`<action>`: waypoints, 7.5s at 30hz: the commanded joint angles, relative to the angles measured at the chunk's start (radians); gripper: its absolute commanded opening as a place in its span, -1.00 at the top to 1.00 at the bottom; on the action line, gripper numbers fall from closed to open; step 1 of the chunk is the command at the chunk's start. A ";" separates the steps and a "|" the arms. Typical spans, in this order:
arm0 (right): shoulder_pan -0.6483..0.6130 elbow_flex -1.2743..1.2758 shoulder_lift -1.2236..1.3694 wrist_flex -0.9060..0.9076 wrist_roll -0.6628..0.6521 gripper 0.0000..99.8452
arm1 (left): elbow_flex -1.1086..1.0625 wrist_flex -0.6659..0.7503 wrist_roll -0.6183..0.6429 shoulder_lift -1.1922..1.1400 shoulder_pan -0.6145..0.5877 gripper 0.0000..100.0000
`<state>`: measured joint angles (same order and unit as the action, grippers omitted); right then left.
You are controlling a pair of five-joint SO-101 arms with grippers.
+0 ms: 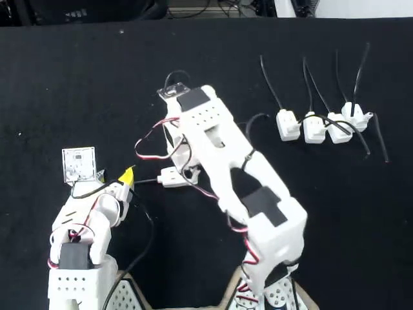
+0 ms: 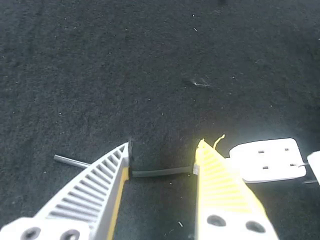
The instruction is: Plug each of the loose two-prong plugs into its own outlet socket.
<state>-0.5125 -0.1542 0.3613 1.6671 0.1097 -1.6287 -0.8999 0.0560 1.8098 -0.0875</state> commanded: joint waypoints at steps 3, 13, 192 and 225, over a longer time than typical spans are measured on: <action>0.014 -0.111 0.007 0.029 0.014 0.98 | 0.007 0.023 -0.002 0.008 -0.008 0.57; 0.040 -0.199 0.031 0.091 0.014 0.98 | 0.007 0.023 -0.003 0.008 -0.008 0.57; 0.476 1.182 -1.913 -0.342 -0.196 0.92 | 0.209 -0.106 0.046 0.008 -0.188 0.93; 0.482 1.839 -2.255 -0.359 -0.133 0.92 | -0.070 -0.284 -0.098 0.003 -0.093 0.93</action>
<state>-0.0276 1.6809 -1.8006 1.2988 -0.0222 -1.6763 -1.1930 -0.0407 1.8098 -0.1718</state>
